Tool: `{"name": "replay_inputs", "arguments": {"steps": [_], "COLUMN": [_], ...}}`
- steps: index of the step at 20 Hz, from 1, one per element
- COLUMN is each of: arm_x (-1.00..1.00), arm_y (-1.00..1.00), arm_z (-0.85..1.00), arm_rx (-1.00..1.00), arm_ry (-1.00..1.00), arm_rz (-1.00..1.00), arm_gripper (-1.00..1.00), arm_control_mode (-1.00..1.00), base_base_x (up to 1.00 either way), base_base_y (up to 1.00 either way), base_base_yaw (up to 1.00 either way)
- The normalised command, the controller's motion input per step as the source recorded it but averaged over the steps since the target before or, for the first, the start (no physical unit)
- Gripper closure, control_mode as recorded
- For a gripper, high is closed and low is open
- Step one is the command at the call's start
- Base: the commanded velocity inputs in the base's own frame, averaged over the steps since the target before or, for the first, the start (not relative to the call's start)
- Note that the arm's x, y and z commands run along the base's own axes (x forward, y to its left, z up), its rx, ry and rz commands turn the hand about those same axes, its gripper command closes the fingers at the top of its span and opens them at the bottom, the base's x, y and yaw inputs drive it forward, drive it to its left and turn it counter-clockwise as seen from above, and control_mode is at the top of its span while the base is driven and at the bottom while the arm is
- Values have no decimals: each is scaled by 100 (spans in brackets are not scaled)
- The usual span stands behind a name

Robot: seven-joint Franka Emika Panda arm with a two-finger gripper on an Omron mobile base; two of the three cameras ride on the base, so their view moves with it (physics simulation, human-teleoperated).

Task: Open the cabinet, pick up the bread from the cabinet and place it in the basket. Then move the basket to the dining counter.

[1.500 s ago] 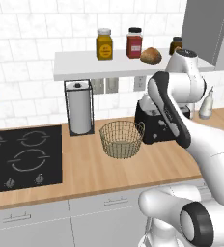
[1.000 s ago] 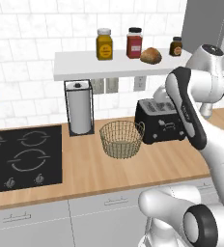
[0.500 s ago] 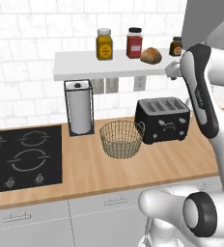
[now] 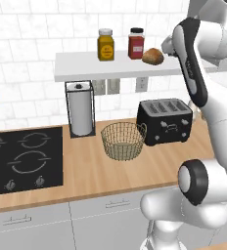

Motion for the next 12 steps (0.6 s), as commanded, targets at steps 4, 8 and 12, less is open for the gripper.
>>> {"name": "replay_inputs", "arguments": {"steps": [4, 8, 12], "arm_x": [91, 75, 59], "arm_y": [0, 0, -8], "arm_z": [0, -5, -12], "arm_rx": [-1, 0, 0], "arm_ry": [3, 2, 0], "arm_rz": [7, 3, 6], "arm_gripper": [-100, -100, -100], "arm_control_mode": [-100, -100, -100], "base_base_x": [0, 0, 0], "base_base_y": [0, 0, 0], "base_base_yaw": [0, 0, 0]}}
